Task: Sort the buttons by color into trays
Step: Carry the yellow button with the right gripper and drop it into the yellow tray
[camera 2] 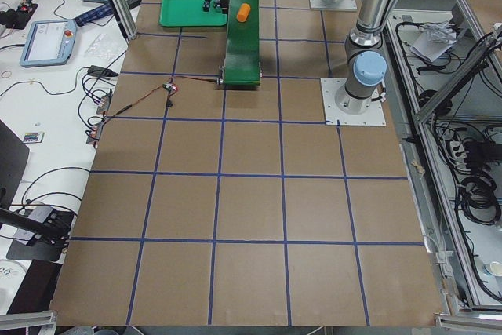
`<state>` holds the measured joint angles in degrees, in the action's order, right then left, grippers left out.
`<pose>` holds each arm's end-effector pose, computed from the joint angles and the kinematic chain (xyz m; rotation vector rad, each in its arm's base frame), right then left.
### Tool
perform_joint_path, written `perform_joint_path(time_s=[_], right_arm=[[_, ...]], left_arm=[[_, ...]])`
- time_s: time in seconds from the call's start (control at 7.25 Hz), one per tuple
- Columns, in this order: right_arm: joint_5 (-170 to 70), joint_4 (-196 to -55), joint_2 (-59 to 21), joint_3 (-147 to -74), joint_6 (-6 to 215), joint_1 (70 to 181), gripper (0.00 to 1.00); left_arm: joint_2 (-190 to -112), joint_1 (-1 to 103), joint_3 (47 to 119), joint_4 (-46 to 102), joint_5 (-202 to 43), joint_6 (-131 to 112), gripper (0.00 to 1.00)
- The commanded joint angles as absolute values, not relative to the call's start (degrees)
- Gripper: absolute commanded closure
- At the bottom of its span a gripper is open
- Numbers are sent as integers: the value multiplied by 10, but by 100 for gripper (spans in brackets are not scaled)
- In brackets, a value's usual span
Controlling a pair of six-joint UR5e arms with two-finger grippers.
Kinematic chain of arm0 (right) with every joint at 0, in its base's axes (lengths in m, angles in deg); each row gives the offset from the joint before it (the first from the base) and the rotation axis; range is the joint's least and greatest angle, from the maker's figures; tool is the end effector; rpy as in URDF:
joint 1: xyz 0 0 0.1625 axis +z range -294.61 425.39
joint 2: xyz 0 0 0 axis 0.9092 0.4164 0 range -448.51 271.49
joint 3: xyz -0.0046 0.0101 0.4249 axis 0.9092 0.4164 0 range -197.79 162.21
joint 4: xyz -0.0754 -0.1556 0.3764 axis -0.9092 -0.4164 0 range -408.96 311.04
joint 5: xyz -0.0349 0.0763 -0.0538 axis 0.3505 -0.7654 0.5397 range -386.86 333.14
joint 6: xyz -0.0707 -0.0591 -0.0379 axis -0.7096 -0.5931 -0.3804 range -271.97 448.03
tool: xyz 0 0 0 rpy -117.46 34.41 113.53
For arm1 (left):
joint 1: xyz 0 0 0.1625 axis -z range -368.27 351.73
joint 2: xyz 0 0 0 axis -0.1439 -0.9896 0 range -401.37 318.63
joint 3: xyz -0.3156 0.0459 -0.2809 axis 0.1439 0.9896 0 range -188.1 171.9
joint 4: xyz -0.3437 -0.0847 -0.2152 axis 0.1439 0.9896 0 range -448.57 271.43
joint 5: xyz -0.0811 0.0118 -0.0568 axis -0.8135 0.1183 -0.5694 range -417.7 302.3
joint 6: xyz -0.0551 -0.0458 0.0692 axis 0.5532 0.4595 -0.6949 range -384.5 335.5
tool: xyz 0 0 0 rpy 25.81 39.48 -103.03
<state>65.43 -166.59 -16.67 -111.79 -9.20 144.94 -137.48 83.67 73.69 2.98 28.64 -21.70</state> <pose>0.0175 -0.6178 0.3288 2.0868 -2.2116 0.0365 -0.1578 -0.5328 0.5011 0.0224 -3.0773 0.0110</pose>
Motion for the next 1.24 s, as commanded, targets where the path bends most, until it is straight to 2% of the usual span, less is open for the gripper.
perform_joint_path(time_s=[0.0,0.14,0.28,0.41,0.69,1.1], right_arm=[[632,-1665,-229,-1045,-93,1441,90],[623,-1660,-232,-1045,-91,1442,46],[616,-1654,-236,-1045,-90,1442,6],[616,-1653,-233,-1043,-92,1441,0],[617,-1590,-207,-1038,-92,1440,0],[619,-1473,-103,-1049,-52,1444,0]], left_arm=[[-1351,837,738,52,302,-227,0],[-1348,837,738,68,326,-228,0],[-1362,836,738,68,335,-244,0],[-1348,834,738,68,345,-257,0],[-1340,834,739,70,369,-258,0],[-1335,834,767,63,370,-258,0]])
